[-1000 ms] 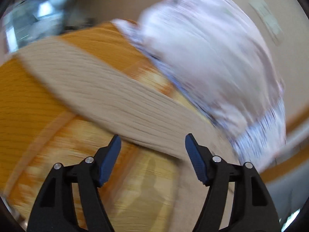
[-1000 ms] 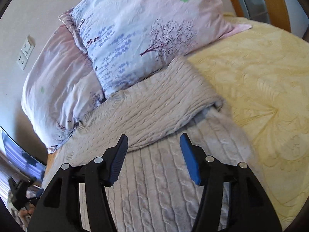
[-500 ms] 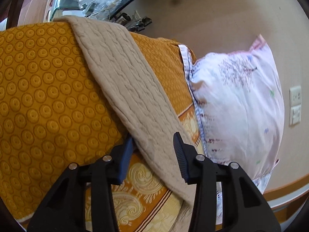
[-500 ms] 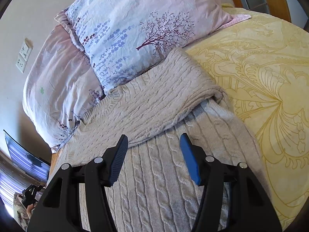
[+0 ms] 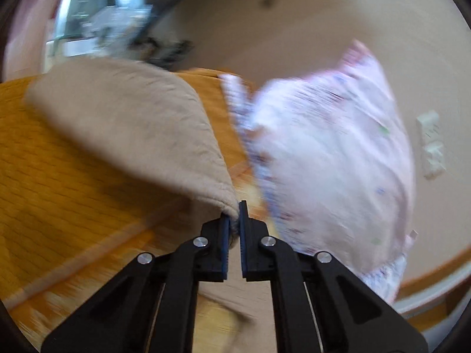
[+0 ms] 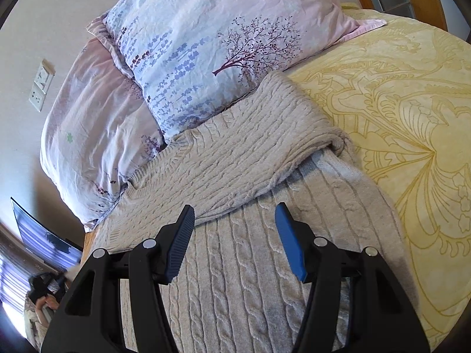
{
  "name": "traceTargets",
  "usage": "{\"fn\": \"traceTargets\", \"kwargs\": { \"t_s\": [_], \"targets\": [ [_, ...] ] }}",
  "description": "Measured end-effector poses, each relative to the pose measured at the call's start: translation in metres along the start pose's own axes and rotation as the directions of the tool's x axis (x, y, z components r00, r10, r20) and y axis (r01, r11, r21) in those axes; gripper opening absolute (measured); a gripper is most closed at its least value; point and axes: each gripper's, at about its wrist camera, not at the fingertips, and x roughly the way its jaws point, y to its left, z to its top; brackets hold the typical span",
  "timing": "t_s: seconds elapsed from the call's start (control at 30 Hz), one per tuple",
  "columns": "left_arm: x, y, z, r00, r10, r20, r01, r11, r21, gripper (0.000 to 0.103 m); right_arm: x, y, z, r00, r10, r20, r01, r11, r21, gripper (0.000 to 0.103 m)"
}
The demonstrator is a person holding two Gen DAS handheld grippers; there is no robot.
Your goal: Fold small clothes
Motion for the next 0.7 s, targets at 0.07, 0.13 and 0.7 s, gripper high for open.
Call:
{"fn": "traceTargets", "kwargs": {
  "t_s": [0.07,0.13,0.7],
  "targets": [
    [0.007,-0.033,-0.007,0.998,-0.057,-0.035,0.059,0.996,0.071,0.005,0.000,-0.001,0.000,1.000,0.007,0.002,-0.007,1.000,0.003,0.059],
    [0.016,-0.067,-0.028,0.990,-0.108,-0.085,0.120,0.983,0.139,0.005,-0.001,-0.001,0.000,1.000,0.014,0.005,-0.014,1.000,0.006,0.059],
    [0.132,-0.154,-0.269,0.831,-0.004,-0.557,0.256,0.891,0.376,0.018,-0.003,0.010,0.002,0.999,0.017,-0.048,-0.020,0.997,-0.070,0.059]
  ]
}}
